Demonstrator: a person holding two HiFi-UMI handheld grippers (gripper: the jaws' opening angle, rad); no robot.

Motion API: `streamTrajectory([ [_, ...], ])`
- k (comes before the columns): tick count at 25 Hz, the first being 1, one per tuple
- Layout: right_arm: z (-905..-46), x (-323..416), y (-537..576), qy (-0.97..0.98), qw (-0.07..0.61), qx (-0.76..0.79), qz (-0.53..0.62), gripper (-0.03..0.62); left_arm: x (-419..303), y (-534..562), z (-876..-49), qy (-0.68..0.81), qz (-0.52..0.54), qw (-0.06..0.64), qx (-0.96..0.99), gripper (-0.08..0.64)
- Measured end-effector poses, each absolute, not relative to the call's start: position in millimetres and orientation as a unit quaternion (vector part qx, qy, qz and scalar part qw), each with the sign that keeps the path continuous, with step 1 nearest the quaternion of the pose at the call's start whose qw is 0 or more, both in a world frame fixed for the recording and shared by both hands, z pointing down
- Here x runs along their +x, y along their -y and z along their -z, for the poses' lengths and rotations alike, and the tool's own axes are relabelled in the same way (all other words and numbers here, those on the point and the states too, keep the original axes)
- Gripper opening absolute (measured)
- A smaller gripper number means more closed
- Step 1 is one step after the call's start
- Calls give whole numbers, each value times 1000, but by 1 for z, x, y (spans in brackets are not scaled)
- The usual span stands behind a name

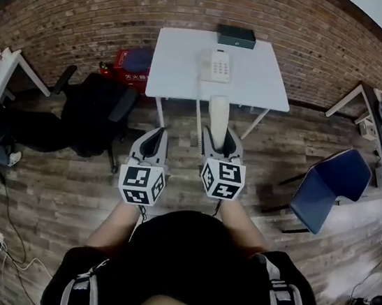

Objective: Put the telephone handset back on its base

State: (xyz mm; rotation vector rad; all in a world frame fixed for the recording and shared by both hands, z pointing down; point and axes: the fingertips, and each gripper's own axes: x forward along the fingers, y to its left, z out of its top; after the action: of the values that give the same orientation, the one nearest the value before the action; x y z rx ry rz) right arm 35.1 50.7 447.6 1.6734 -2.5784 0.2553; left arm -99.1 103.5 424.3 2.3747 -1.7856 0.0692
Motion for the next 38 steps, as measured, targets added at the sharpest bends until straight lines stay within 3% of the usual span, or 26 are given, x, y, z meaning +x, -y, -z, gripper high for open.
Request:
streamTrajectory([
  [18, -444, 26, -42, 818, 5, 570, -81, 201, -138, -105, -439, 603, -21, 83, 793, 2],
  [38, -452, 19, 61, 831, 0, 550, -86, 201, -127, -7, -450, 605, -32, 79, 792, 2],
])
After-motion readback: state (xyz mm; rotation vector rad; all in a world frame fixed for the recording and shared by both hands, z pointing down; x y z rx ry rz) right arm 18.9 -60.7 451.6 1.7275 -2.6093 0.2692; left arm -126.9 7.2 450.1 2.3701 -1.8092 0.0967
